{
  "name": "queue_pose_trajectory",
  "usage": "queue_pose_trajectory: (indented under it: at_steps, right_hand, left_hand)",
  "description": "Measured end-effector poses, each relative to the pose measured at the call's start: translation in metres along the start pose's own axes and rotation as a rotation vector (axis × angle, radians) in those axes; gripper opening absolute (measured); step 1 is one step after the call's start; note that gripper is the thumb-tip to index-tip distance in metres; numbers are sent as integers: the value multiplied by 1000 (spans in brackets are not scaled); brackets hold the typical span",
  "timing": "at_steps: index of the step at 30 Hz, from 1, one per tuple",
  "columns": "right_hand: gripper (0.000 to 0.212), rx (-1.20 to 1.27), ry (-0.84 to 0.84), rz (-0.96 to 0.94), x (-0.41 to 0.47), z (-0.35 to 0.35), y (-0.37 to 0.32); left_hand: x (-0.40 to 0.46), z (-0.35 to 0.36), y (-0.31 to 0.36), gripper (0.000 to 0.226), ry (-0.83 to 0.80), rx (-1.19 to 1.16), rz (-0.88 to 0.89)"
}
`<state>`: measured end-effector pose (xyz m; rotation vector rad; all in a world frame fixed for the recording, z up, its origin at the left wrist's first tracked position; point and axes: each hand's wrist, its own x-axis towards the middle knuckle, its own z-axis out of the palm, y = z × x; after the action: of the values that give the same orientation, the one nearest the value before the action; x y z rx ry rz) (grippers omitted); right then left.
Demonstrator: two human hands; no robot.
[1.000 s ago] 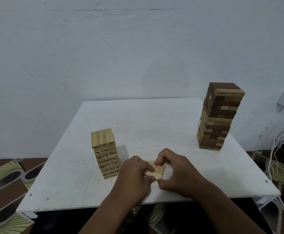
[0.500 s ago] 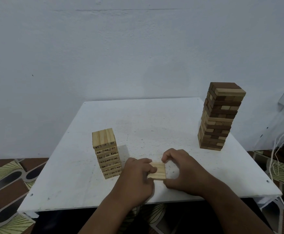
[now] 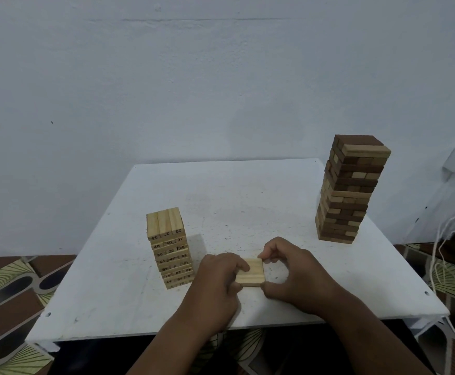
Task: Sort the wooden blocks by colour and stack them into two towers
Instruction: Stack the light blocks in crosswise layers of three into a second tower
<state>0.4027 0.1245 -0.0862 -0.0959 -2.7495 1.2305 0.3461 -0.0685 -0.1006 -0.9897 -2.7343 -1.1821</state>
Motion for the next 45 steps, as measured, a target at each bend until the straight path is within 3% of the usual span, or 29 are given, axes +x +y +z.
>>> queue_pose_trajectory:
  at_steps: [4,9,13,20,27,33,45]
  right_hand:
    - [41,195,121,20,-2,-8,-11]
    - [39,429,206,-40,-2,-27,-38]
    - [41,538,302,-140,3,-40,-68]
    - [44,550,261,-285,24,-31,-126]
    - [44,467,128,-254,44,8,-151]
    - [46,421,65,-165,50,26,-145]
    - [49,394,47,-104,50,34,-133]
  left_hand:
    - [2,-9,18,43,127,-337,-131]
    - [7,-28,51,40,272,-695,-76]
    - [12,-54,74,38,357,-818,-4]
    - [2,-116,76,43,523,-670,108]
    - [-21,-135,37,45,615,-529,-97]
    - [-24,-128,19,43,594,-528,-217]
    - [-23,-117,3,45,543,-503,-255]
